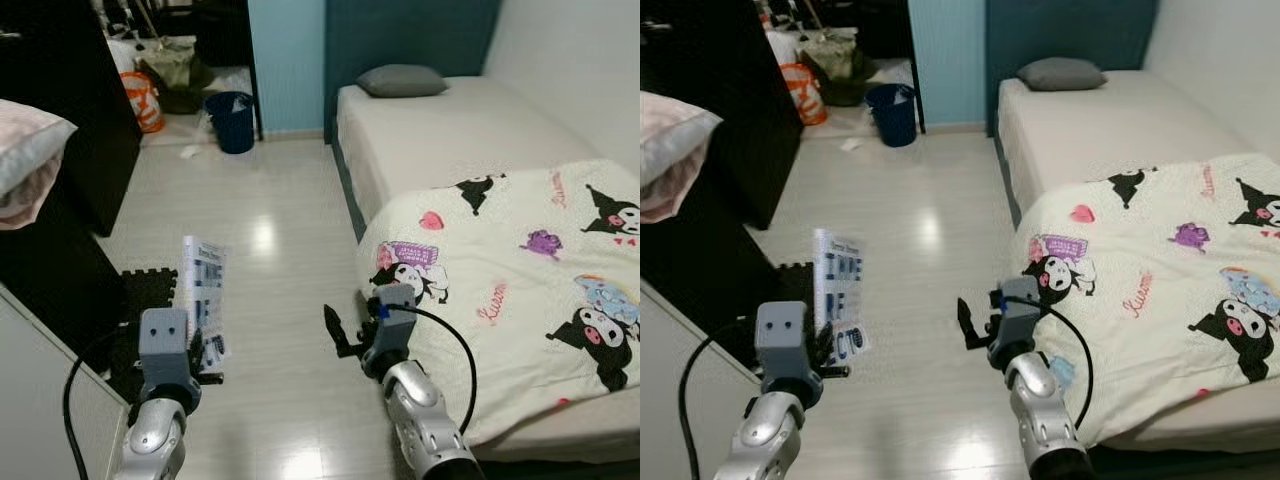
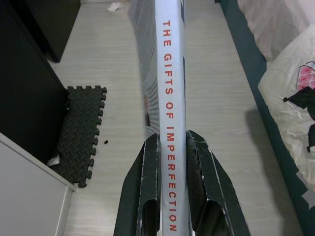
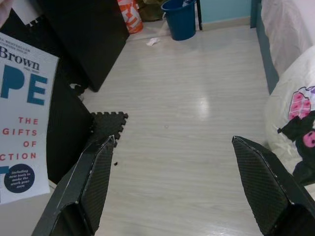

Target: Clean up the room

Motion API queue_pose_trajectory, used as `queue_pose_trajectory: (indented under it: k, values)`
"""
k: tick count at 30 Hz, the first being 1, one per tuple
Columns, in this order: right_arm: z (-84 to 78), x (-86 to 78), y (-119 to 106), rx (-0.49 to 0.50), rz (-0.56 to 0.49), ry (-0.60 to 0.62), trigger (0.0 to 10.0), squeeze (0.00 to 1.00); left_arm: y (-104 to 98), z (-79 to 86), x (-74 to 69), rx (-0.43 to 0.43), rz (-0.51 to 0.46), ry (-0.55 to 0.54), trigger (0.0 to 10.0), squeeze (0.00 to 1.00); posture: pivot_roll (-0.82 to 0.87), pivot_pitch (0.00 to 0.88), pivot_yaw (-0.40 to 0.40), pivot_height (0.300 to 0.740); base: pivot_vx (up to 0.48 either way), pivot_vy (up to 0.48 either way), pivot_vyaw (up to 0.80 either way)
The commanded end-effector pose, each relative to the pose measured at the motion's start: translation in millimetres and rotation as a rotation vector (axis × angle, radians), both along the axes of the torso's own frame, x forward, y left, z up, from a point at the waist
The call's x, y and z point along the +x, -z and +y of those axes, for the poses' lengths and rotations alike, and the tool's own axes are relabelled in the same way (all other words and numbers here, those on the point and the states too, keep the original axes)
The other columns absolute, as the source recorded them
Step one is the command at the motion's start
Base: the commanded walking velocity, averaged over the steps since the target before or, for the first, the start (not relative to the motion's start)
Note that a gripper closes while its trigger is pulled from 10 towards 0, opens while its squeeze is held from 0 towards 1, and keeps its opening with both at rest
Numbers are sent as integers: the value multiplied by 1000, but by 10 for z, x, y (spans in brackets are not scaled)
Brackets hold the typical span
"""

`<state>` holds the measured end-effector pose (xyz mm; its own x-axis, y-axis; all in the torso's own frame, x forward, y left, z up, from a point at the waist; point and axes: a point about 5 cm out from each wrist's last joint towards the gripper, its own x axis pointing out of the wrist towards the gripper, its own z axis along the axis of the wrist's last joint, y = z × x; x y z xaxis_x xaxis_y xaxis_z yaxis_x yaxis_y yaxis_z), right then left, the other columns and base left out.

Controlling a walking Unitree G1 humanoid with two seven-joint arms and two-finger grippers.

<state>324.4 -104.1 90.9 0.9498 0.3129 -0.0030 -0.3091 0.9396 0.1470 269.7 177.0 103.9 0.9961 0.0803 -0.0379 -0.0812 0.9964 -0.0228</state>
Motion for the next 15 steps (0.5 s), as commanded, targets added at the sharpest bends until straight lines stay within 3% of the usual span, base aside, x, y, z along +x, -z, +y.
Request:
queue_pose_trajectory:
  k: [1, 10, 11, 15]
  values:
    - [-22, -13, 47, -3, 13, 11, 10000, 0, -46, -42, 12, -9, -36, 12, 10000, 0, 69, 133, 13, 740, 0, 0, 0]
    - [-43, -4, 40, -22, 4, 29, 10000, 0, -52, -54, 14, -14, -44, 15, 10000, 0, 68, 132, 6, 740, 0, 0, 0]
    - [-82, 6, 30, -69, -15, 64, 10000, 0, -47, -47, 14, -13, -45, 8, 10000, 0, 68, 133, 4, 740, 0, 0, 0]
    - [-205, 40, 4, -104, -36, 150, 10000, 0, -39, -22, 14, -9, -49, -11, 10000, 0, 66, 138, 1, 740, 127, 0, 0]
